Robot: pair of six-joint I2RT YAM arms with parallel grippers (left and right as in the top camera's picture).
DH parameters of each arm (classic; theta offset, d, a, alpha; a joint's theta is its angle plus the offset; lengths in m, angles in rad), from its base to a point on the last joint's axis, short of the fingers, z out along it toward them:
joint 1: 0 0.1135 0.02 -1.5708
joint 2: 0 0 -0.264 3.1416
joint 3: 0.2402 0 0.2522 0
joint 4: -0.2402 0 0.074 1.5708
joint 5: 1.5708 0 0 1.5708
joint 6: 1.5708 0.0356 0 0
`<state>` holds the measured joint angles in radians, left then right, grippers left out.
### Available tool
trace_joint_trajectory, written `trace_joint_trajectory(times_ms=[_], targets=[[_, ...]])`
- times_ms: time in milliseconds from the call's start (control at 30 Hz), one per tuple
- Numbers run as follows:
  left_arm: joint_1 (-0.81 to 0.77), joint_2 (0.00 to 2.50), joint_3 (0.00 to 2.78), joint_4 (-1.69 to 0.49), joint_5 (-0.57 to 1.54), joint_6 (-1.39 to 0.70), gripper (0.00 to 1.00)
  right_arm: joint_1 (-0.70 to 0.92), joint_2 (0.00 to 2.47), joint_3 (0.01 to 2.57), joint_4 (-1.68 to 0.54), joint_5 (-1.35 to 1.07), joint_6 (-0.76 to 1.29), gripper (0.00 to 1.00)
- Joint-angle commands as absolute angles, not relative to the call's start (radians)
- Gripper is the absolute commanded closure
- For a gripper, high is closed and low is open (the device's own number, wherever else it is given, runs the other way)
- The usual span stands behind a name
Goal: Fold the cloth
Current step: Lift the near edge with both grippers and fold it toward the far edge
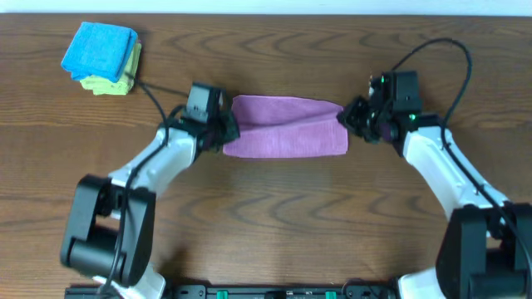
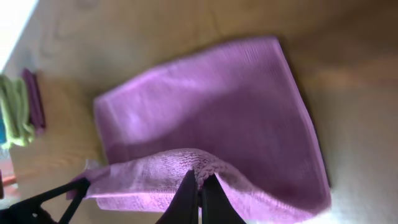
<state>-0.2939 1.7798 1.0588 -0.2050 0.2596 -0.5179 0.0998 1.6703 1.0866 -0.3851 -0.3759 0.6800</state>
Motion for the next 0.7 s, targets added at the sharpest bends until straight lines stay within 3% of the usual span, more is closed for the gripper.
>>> trace_joint_trajectory(times_ms=[0,333,667], targets=[[-0.281,1.842,1.177,-0.213,0.263,-0.448,0.95,0.09,1.757,1.158,-0.381,-0.344,0.672,0.98],[-0.229,2.069,1.531,-0.279,0.334,-0.381,0.95,0.054,1.903,1.334,-0.343,-0.332,0.679,0.98],[-0.223,2.072,1.557,-0.503,0.339,-0.31,0.94,0.048,1.903,1.341,-0.53,-0.348,0.652,0.98]])
